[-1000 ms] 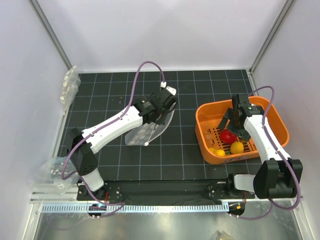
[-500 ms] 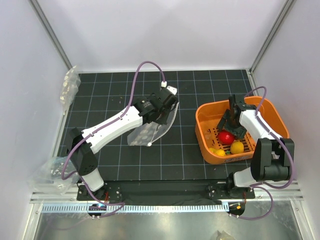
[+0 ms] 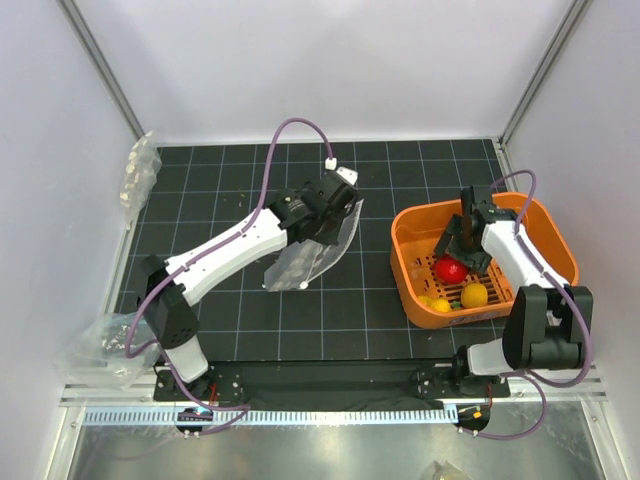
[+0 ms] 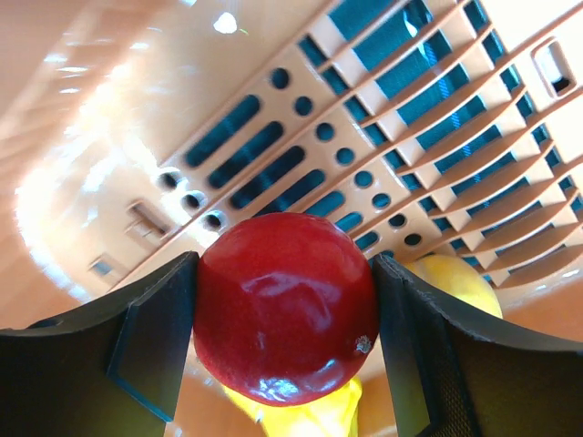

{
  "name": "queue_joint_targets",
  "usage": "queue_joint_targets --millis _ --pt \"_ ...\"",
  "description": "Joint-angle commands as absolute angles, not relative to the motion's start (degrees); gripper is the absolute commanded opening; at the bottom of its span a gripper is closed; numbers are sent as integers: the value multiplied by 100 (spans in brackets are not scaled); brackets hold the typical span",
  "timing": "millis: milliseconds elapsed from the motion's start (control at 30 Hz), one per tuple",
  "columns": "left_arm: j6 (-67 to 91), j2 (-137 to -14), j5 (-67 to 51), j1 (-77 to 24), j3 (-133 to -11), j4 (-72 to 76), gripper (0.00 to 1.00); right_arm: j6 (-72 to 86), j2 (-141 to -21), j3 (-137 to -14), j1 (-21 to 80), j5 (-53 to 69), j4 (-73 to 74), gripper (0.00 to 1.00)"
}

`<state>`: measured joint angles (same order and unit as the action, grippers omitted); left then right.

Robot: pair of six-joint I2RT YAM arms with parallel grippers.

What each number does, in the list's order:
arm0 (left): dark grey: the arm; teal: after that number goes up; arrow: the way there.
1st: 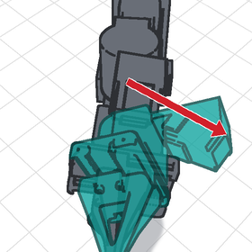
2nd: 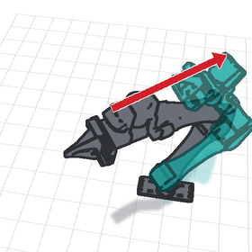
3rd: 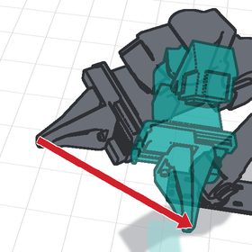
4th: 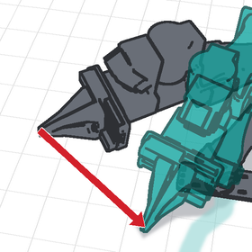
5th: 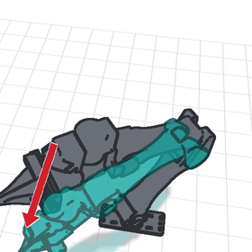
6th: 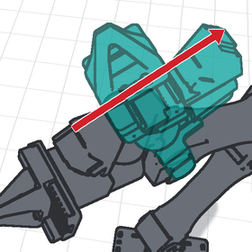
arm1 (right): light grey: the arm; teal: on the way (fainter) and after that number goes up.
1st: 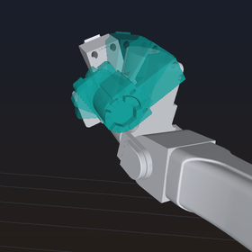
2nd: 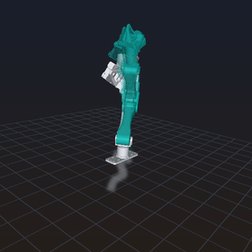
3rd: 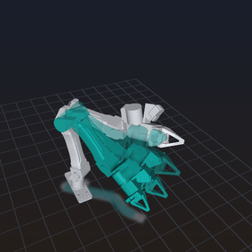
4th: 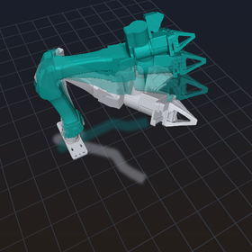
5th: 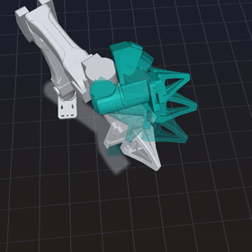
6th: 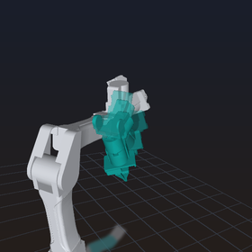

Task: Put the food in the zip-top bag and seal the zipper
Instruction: Pick up the fake fruit from the bin, then place the fake fruit in the zipper food storage bag.

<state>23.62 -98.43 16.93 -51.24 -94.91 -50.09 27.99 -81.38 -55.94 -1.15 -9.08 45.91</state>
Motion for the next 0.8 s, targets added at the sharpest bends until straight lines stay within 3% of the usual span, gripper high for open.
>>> queue_joint_targets --millis 0,200,467,767 --pt "2373 -9905 1573 -5133 -9826 -5010 0 2637 -7498 -6116 -123 -686 4649 49" --pt "2434 -10028 1503 -5133 -9984 -5036 0 2610 -7014 -6749 -123 -265 5045 47" --pt "2566 -10239 1318 -5124 -10160 -5071 0 3252 -6346 -7092 0 1387 4641 38" --pt "2575 -10415 1196 -5115 -10520 -5142 0 3752 -6266 -7277 1774 1600 3684 37"
